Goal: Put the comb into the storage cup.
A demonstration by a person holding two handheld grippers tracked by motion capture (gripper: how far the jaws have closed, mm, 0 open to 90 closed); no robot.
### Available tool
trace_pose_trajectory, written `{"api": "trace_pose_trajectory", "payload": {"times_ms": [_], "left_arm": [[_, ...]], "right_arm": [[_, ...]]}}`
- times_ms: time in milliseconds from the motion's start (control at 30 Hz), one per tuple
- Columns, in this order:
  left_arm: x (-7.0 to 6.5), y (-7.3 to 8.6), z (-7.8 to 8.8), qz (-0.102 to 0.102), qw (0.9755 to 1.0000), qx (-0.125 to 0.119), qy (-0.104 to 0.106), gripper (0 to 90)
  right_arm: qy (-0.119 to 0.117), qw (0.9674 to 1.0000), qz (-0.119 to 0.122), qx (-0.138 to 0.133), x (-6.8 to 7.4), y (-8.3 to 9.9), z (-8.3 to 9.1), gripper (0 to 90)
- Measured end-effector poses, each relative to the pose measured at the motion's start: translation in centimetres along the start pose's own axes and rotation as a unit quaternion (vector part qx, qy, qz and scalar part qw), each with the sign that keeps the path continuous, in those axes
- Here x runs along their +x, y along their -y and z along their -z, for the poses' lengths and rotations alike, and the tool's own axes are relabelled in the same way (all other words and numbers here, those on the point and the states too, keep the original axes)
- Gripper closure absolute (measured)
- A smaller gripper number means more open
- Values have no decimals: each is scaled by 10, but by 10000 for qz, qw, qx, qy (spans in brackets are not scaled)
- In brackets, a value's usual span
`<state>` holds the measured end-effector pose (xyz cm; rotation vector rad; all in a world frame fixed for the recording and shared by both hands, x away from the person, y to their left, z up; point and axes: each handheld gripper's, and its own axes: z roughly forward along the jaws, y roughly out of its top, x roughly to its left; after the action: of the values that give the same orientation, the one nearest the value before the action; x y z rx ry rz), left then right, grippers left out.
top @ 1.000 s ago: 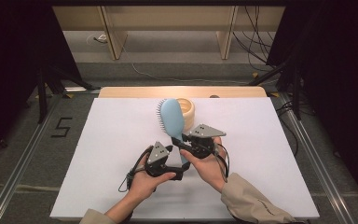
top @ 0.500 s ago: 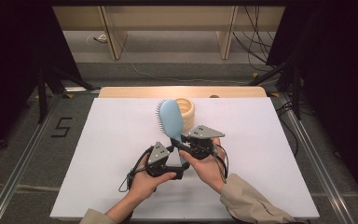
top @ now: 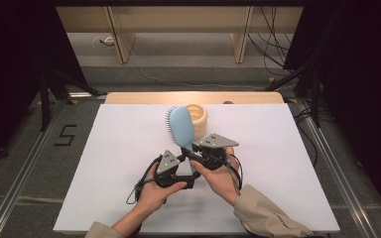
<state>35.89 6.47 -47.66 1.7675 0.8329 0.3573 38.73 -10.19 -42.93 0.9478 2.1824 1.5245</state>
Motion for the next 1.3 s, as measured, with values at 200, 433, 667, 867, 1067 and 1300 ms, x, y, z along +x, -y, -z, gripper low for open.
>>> {"api": "trace_pose_trajectory", "payload": {"times_ms": [200, 433, 667, 867, 1067, 1300], "left_arm": [[-1, 1, 0, 1, 10000, -2, 30, 287], [-1, 0, 0, 42, 10000, -29, 50, 355], [0, 0, 0, 54, 10000, -46, 54, 390], [1, 1, 0, 69, 9999, -71, 57, 423], [0, 0, 0, 86, 9999, -83, 28, 447], [1, 0, 0, 163, 9998, -113, 80, 479]], "right_arm": [[-2, 10000, 3, 5, 1, 1, -1, 702], [-19, 10000, 8, 3, 2, 1, -1, 702], [-32, 10000, 17, 38, 3, 2, -2, 702], [-23, 10000, 24, 18, 3, 2, -2, 702], [-22, 10000, 35, 7, 3, 2, -2, 702], [-20, 10000, 36, -1, 4, 3, -3, 702]]}}
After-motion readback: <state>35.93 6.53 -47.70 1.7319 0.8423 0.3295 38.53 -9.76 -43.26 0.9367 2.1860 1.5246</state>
